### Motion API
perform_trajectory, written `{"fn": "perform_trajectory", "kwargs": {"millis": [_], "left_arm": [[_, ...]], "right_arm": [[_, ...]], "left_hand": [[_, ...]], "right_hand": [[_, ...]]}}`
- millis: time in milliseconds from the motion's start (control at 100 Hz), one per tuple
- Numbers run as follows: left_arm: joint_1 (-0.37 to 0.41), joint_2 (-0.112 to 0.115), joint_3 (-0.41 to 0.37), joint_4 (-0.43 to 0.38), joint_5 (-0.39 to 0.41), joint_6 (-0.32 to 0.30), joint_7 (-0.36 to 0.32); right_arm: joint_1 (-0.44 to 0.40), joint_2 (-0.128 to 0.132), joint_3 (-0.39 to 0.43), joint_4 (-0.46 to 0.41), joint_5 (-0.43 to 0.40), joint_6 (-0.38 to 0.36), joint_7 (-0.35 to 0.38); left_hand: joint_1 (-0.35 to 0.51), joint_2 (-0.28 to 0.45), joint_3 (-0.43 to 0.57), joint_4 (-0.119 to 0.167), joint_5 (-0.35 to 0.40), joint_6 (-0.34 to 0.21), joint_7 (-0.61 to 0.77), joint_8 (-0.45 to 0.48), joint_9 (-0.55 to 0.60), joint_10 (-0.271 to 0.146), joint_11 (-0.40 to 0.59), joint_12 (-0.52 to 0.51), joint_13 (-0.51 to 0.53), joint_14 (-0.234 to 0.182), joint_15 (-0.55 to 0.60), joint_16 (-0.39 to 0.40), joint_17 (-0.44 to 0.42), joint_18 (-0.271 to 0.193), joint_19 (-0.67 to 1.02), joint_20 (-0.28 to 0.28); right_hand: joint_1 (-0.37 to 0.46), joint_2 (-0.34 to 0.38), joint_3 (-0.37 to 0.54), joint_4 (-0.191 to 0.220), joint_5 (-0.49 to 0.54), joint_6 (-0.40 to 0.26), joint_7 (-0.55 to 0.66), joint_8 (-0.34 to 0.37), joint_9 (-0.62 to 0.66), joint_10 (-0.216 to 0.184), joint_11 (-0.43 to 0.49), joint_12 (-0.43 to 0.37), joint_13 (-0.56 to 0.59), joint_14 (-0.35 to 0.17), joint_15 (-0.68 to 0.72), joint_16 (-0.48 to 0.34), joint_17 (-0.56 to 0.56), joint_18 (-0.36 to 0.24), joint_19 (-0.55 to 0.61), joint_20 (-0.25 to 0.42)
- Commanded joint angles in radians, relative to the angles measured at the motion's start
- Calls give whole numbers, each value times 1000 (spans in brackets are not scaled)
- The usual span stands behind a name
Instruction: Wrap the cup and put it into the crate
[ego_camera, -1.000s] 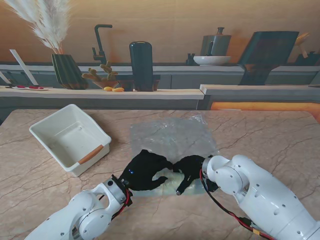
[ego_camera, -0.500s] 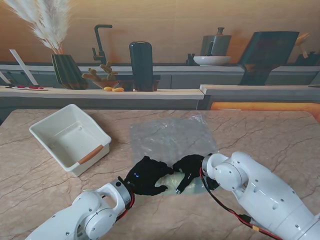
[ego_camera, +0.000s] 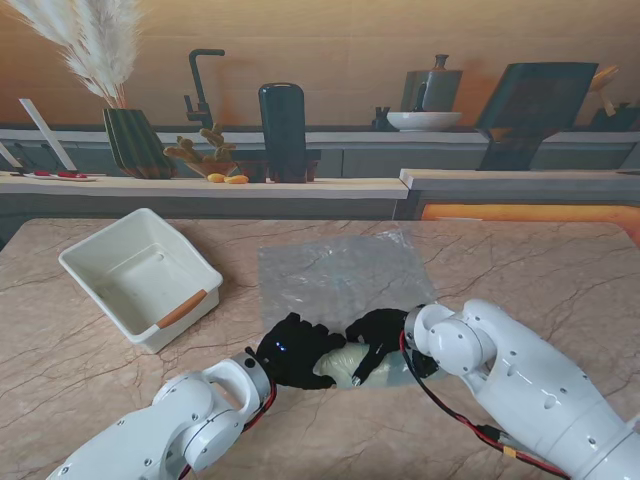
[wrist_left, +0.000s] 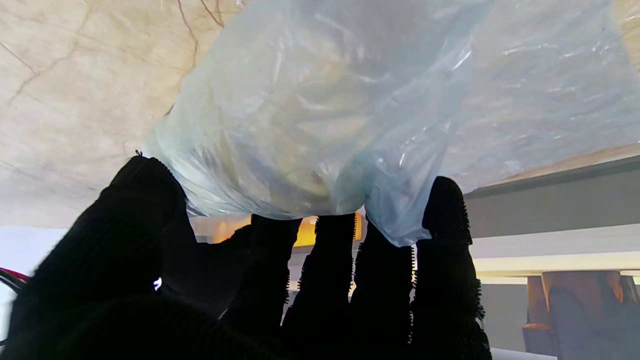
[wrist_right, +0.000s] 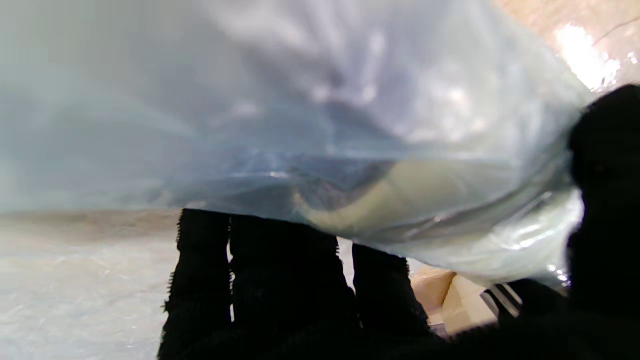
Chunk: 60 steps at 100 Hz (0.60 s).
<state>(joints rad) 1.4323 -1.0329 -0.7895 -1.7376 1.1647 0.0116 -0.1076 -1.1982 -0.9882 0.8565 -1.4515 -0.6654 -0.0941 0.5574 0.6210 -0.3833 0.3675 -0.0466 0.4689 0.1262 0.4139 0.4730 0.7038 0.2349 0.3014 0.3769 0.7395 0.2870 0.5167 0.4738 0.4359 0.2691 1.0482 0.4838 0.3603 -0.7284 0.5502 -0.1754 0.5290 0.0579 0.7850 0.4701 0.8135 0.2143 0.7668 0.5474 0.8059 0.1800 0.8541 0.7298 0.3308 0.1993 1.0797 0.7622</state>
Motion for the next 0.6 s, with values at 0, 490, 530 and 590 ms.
{"fn": "perform_trajectory", "kwargs": {"millis": [0, 490, 530, 590], "left_arm": [[6, 6, 14, 48, -11, 19, -21], [-137, -20, 88, 143, -386, 180, -155], [-147, -20, 95, 145, -411, 198, -169], [-160, -20, 100, 148, -444, 218, -188]], "right_arm": [[-20, 1, 6, 26, -14, 10, 0], [-234, -27, 276, -127, -54, -40, -164], [-257, -33, 296, -138, -76, -73, -212], [-287, -40, 318, -145, -113, -139, -288]], "left_hand": [[-2, -8, 19, -15, 174, -6, 219, 62, 166, -22, 147, 34, 88, -26, 103, 8, 53, -14, 59, 11], [190, -66, 61, -71, 217, -84, 408, 60, 206, -23, 161, 14, 104, -11, 133, -22, 58, 6, 85, -7], [219, -64, 44, -76, 213, -88, 418, 52, 201, -17, 153, 11, 95, -6, 124, -25, 48, 6, 76, -9], [255, -52, 0, -64, 207, -93, 430, 36, 190, -14, 143, 9, 84, -6, 114, -27, 40, 5, 66, -10]], "right_hand": [[446, 166, 259, 93, 117, -189, 155, 17, -10, -6, 37, 12, -23, -11, 11, 13, -24, -2, -10, 19], [162, 274, -27, 165, -30, -100, -311, 148, -274, 25, -216, -123, -237, -4, -372, -133, -137, 94, -455, 10], [162, 269, -24, 167, -39, -100, -312, 148, -284, 24, -224, -129, -239, -7, -392, -145, -132, 92, -467, 14], [163, 260, -22, 167, -48, -101, -312, 150, -296, 20, -227, -131, -245, -13, -400, -150, -128, 86, -470, 17]]}}
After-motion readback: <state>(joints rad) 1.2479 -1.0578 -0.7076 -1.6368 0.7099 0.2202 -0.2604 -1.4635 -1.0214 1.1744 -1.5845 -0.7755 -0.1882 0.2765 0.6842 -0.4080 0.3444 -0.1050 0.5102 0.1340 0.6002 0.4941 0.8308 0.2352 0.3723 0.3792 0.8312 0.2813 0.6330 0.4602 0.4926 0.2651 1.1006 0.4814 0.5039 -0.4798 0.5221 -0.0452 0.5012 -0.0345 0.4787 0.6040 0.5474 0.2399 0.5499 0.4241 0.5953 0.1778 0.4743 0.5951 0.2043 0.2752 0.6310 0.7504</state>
